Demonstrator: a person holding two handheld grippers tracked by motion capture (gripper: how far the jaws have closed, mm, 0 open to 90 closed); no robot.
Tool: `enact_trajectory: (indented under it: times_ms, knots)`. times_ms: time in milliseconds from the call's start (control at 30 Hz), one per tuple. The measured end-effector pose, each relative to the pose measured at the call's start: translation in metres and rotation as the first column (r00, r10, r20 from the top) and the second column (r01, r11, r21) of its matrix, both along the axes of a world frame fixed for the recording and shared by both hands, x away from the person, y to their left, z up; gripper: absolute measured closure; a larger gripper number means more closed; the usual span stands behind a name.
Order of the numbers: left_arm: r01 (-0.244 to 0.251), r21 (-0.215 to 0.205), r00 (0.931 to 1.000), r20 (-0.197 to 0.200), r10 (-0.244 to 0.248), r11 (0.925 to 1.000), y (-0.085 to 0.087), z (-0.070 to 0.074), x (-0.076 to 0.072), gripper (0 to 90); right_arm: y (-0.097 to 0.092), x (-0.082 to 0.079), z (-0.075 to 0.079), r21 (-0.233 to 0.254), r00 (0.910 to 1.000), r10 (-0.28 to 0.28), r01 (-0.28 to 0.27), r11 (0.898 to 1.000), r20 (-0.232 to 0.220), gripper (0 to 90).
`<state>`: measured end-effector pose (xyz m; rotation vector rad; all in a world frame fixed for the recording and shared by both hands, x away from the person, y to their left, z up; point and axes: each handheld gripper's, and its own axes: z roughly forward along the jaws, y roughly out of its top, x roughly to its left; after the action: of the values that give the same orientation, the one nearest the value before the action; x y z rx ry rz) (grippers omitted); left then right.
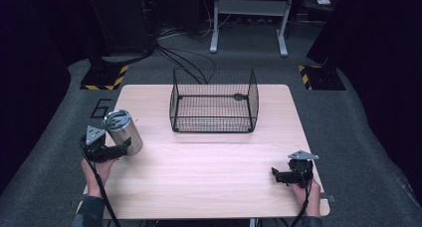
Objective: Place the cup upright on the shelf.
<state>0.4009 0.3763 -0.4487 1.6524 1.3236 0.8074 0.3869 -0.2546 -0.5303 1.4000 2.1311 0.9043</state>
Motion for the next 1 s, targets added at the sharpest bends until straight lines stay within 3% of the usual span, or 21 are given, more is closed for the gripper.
enact_trajectory:
  times_ms: [433, 667, 1000]
  knots:
    - [-0.01, -0.011, 0.9993, 0.036, 0.011, 0.9999, -0.001, 0.007, 0.014, 0.0, 0.0, 0.0, 0.0, 0.001, 1.0, -0.001, 0.001, 1.0, -0.002, 0.2]
    - [-0.018, -0.052, 0.9988, 0.044, 0.02, 0.9985, 0.002, 0.006, 0.021, 0.0, 0.0, 0.0, 0.0, 0.001, 1.0, 0.0, 0.0, 1.0, 0.003, 0.2]
    - [-0.023, -0.029, 0.9982, 0.055, 0.024, 0.9993, -0.002, 0.007, 0.029, 0.6, 0.0, 0.0, 0.0, 0.0, 1.0, 0.0, 0.0, 1.0, 0.001, 0.1]
